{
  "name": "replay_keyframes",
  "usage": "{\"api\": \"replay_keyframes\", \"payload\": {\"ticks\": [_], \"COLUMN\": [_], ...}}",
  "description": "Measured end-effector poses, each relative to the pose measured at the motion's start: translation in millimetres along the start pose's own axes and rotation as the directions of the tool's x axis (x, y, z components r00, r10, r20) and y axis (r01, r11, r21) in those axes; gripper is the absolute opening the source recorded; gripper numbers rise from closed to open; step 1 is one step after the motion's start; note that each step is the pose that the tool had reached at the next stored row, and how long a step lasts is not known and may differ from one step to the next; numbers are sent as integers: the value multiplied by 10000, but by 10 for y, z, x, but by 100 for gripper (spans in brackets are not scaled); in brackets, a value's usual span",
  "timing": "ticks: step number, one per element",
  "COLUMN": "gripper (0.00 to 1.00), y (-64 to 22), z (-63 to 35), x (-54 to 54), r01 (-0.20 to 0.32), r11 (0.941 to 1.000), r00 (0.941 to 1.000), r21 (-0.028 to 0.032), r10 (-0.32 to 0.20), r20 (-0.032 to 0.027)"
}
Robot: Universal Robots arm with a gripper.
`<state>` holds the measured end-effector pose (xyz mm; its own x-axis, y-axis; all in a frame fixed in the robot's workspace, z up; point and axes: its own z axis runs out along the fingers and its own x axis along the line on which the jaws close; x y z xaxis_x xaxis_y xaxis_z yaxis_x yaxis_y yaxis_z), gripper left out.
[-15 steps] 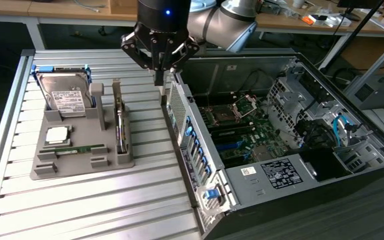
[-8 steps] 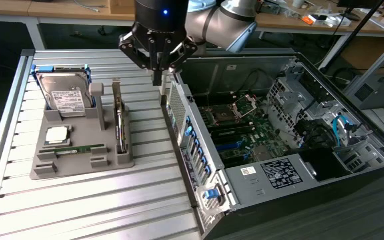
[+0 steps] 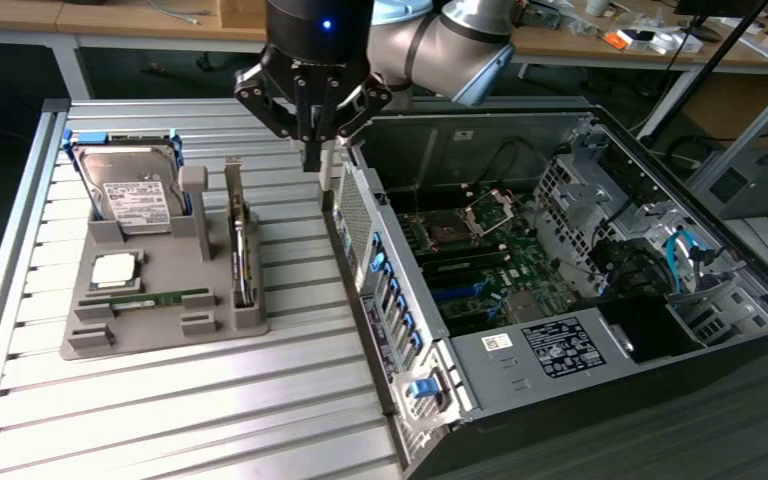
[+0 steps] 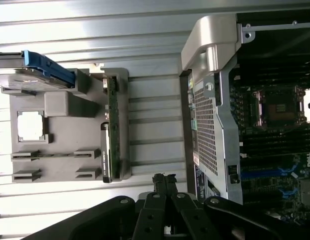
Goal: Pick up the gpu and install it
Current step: 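Reach for the gpu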
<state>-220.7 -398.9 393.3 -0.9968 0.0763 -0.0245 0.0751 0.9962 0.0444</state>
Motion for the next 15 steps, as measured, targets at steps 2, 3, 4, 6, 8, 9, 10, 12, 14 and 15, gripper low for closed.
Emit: {"api": "replay_keyframes", "payload": {"ticks": [2, 3, 4, 6, 8, 9, 10, 12, 14, 15], "gripper": [10, 10, 10, 10, 10, 10, 10, 10, 10, 10], "y": [0, -1, -1, -2, -2, -3, -3, -4, -4, -5], "z": [0, 0, -1, -1, -1, -1, -1, -1, -2, -2], "x": [7, 10, 17, 29, 35, 38, 43, 51, 58, 62], "r01": [0, 1, 1, 1, 0, 0, 0, 0, 0, 0], "r11": [10000, 10000, 10000, 10000, 10000, 10000, 10000, 10000, 10000, 10000], "r00": [10000, 10000, 10000, 10000, 10000, 10000, 10000, 10000, 10000, 10000], "r21": [-1, 0, 0, 0, 0, 0, 0, 0, 0, 0], "r10": [0, -1, -1, -1, 0, 0, 0, 0, 0, 0], "r20": [0, 0, 0, 0, 0, 0, 0, 0, 0, 0]}}
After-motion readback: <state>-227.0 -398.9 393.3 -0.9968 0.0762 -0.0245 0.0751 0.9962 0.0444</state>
